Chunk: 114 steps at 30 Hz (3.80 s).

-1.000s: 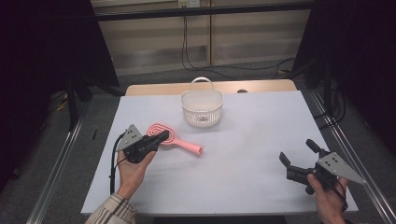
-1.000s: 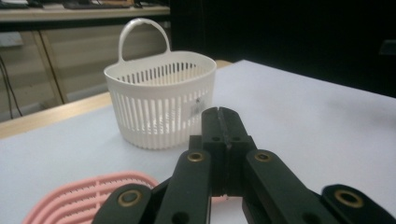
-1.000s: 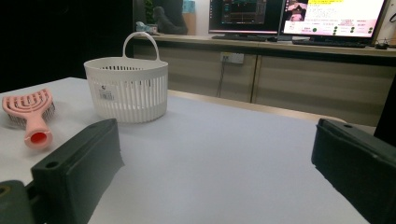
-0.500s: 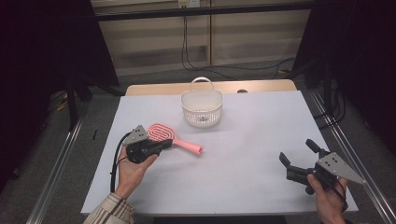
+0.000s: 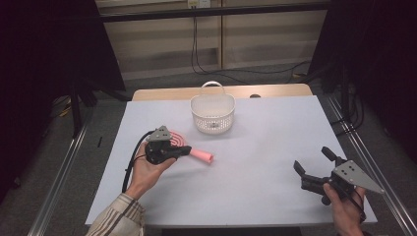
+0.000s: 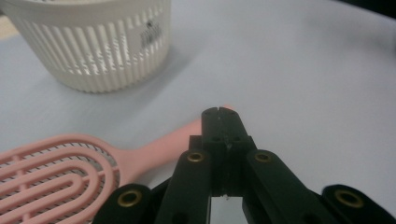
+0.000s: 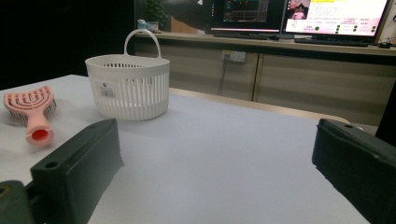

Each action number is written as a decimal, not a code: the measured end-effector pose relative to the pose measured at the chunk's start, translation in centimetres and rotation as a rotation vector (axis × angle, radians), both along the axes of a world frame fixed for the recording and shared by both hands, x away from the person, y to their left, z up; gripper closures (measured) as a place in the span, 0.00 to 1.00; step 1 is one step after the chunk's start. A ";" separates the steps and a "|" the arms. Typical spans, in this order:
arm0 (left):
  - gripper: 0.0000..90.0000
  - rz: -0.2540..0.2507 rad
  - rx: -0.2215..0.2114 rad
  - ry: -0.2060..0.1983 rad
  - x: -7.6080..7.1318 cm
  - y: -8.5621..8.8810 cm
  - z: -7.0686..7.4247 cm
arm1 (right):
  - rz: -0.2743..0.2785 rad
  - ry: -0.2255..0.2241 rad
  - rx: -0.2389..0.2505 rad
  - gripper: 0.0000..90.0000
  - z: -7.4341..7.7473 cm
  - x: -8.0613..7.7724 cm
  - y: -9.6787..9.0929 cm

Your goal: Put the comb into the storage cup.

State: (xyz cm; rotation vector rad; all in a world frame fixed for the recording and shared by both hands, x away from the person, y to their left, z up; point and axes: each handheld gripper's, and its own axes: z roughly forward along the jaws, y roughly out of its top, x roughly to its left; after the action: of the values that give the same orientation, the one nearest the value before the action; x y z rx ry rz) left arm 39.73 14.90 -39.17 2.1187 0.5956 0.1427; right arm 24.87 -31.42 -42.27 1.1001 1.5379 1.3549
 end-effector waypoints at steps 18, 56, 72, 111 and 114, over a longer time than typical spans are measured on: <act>1.00 -0.087 0.177 0.062 -0.1 -3.1 -2.1 | 0.003 -0.004 0.002 0.01 0.0 -0.1 0.0; 1.00 -0.055 0.266 0.068 1.8 -5.3 -4.2 | 0.007 -0.002 -0.004 0.01 0.0 0.0 0.1; 1.00 -0.047 0.283 0.074 2.3 -6.3 -4.2 | 0.008 -0.004 -0.002 0.01 0.0 0.0 0.1; 1.00 0.045 0.255 0.095 4.4 -6.6 -4.7 | 0.006 -0.005 -0.005 0.00 0.0 0.0 0.1; 1.00 0.048 0.251 0.099 4.6 -6.5 -4.6 | 0.006 -0.005 -0.004 0.00 0.0 0.0 0.1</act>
State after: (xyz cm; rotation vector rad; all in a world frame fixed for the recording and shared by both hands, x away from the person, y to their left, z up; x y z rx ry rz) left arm 44.31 8.38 -43.82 2.3654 0.7192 0.1466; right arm 24.84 -31.34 -42.30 1.0891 1.5409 1.3571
